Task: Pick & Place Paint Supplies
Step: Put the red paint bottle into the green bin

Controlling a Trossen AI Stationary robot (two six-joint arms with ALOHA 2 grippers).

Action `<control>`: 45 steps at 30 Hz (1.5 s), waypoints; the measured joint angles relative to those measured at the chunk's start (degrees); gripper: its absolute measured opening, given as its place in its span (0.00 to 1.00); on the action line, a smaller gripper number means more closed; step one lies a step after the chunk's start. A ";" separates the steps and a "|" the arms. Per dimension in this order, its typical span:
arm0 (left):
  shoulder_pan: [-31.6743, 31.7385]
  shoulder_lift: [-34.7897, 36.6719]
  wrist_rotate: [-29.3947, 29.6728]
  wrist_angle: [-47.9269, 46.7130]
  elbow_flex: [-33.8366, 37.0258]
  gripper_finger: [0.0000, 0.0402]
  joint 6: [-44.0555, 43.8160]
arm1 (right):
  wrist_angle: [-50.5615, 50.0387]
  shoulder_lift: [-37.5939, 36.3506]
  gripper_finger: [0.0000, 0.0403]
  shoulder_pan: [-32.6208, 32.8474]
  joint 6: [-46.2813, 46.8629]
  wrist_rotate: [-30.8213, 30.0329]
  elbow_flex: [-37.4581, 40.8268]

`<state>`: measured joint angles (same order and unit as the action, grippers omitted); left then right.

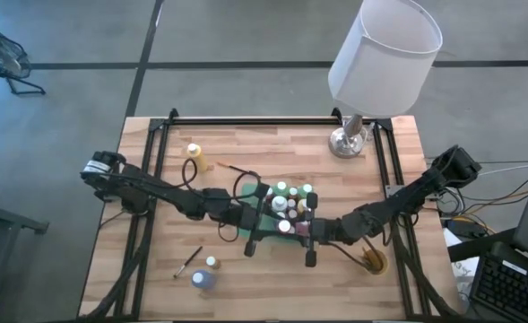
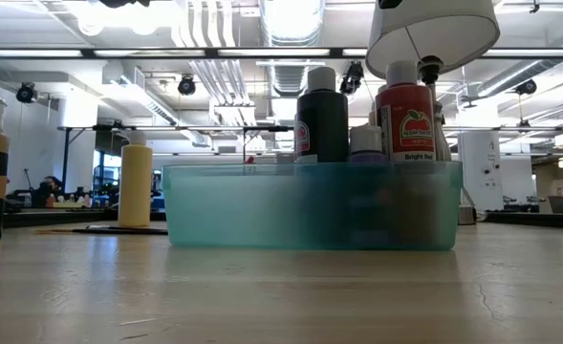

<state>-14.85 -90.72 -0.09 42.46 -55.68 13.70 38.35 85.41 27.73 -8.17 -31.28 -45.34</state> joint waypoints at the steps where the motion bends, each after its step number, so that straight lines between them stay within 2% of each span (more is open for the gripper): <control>1: 0.03 0.00 -0.03 0.00 0.00 0.31 -1.26 | 0.03 0.00 0.27 0.01 0.14 -0.02 0.00; 11: 0.15 0.09 -0.01 -1.34 0.02 0.31 -3.19 | -1.34 0.00 0.34 0.03 0.78 -0.14 0.00; 19: 0.17 4.40 0.89 -8.06 0.59 0.30 -3.22 | -8.52 -1.83 0.49 1.28 3.74 -0.41 0.00; 27: 0.17 10.86 3.09 -25.29 0.81 0.30 -3.34 | -16.39 -5.56 0.65 3.15 9.70 -0.34 -0.07; 32: 0.17 13.04 4.31 -29.01 2.04 0.30 -4.71 | -18.03 -7.17 0.72 3.40 11.48 -0.34 -0.07; 37: 0.18 13.42 5.88 -24.65 6.05 0.30 -5.23 | -16.07 -7.39 0.76 3.38 10.48 -0.34 -0.08; 45: 0.22 13.42 5.19 1.37 16.18 0.30 -4.78 | -5.57 -3.64 0.78 1.97 4.44 -0.19 0.22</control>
<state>-14.63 -77.30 5.10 43.83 -39.50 8.93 32.78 81.76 29.70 -3.73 -31.46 -45.12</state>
